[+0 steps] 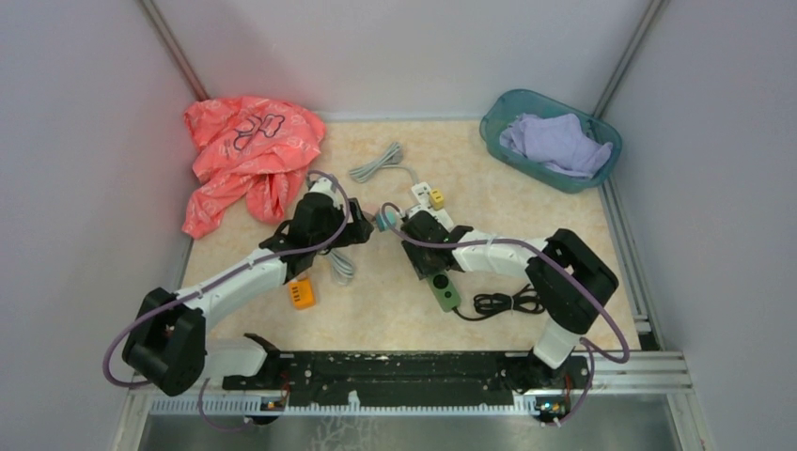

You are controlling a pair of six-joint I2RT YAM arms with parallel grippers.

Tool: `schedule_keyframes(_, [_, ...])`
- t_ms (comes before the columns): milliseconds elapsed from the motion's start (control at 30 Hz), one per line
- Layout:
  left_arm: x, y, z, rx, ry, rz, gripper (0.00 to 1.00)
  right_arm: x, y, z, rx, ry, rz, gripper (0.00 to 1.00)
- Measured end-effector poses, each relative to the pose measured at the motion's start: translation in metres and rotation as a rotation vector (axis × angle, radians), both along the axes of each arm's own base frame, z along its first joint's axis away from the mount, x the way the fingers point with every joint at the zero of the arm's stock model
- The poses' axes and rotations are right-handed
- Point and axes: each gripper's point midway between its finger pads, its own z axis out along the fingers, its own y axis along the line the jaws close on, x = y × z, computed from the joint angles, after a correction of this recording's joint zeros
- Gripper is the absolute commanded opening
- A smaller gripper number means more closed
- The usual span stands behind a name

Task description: Insert the plug

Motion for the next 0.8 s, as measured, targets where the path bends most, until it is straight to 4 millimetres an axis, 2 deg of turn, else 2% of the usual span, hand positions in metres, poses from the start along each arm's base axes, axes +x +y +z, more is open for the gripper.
schedule_keyframes(100, [0.004, -0.004, 0.002, 0.014, 0.005, -0.018, 0.88, -0.001, -0.001, 0.008, 0.028, -0.026, -0.001, 0.59])
schedule_keyframes(267, [0.012, -0.009, 0.007, 0.034, 0.003, -0.038, 0.89, 0.002, 0.001, 0.038, 0.119, -0.112, 0.006, 0.66])
schedule_keyframes(400, [0.016, -0.012, 0.008, 0.06, -0.001, -0.063, 0.89, 0.002, 0.0, 0.055, 0.174, -0.179, 0.017, 0.71])
schedule_keyframes(600, [0.023, -0.022, 0.009, 0.12, -0.028, -0.166, 0.89, -0.003, -0.02, 0.06, 0.207, -0.281, 0.009, 0.78])
schedule_keyframes(800, [0.041, -0.046, -0.002, 0.18, -0.026, -0.319, 0.88, -0.003, -0.044, 0.073, 0.27, -0.429, -0.054, 0.82])
